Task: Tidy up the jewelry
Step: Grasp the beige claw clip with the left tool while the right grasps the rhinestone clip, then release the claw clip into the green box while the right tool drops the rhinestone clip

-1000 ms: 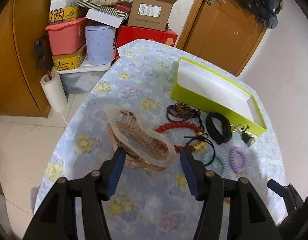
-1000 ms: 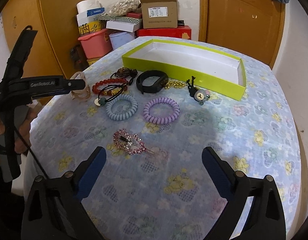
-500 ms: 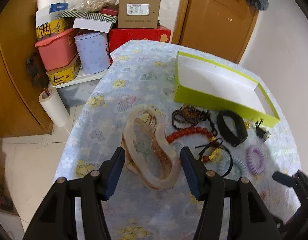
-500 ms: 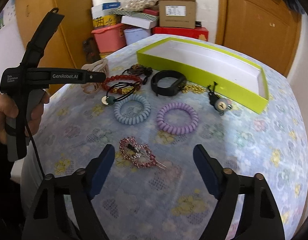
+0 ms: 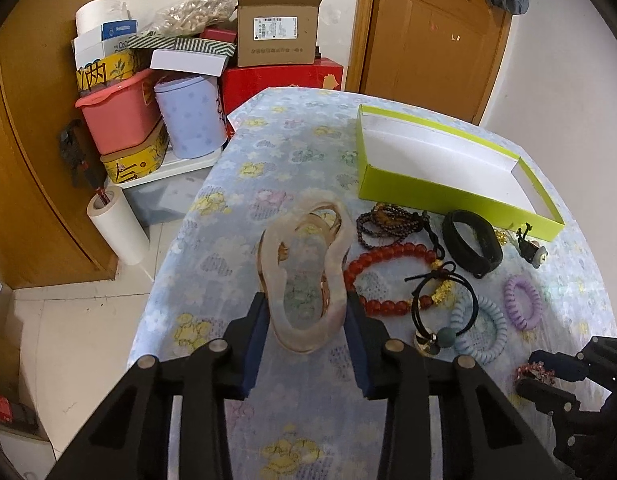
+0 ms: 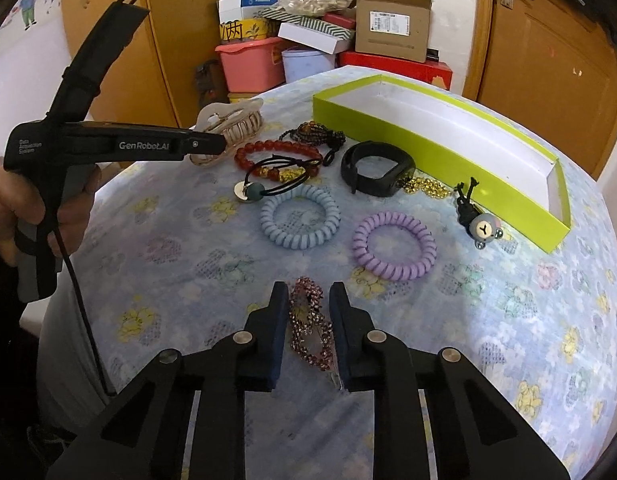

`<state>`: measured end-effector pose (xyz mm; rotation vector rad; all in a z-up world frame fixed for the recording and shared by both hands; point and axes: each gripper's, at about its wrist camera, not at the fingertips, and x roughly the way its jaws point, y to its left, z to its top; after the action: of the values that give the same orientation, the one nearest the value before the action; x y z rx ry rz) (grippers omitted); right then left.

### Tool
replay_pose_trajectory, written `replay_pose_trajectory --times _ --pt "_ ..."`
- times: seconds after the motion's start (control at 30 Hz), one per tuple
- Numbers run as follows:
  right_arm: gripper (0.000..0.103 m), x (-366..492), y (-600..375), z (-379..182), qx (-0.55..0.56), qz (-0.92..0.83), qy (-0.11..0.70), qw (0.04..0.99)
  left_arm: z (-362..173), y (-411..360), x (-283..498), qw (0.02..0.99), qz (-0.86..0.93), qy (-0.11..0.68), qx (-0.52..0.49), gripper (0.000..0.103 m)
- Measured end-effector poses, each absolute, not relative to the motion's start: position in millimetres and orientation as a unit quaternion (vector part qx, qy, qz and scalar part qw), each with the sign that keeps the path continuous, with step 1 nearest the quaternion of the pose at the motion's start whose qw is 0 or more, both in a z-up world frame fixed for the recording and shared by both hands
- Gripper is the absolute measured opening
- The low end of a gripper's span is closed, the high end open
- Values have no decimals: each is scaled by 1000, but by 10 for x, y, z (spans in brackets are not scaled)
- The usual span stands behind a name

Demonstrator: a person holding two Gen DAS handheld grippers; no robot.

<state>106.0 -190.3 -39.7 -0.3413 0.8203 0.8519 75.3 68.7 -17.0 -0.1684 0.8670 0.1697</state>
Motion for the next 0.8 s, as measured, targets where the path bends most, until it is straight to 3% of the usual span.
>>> replay_pose_trajectory --times 0.07,0.8 --pt "14 1056 -1929 -391 -154 399 387 817 -161 681 710 901 81 419 -81 39" --pt "13 981 -2299 -116 -92 364 379 846 246 279 321 920 56 383 -54 38"
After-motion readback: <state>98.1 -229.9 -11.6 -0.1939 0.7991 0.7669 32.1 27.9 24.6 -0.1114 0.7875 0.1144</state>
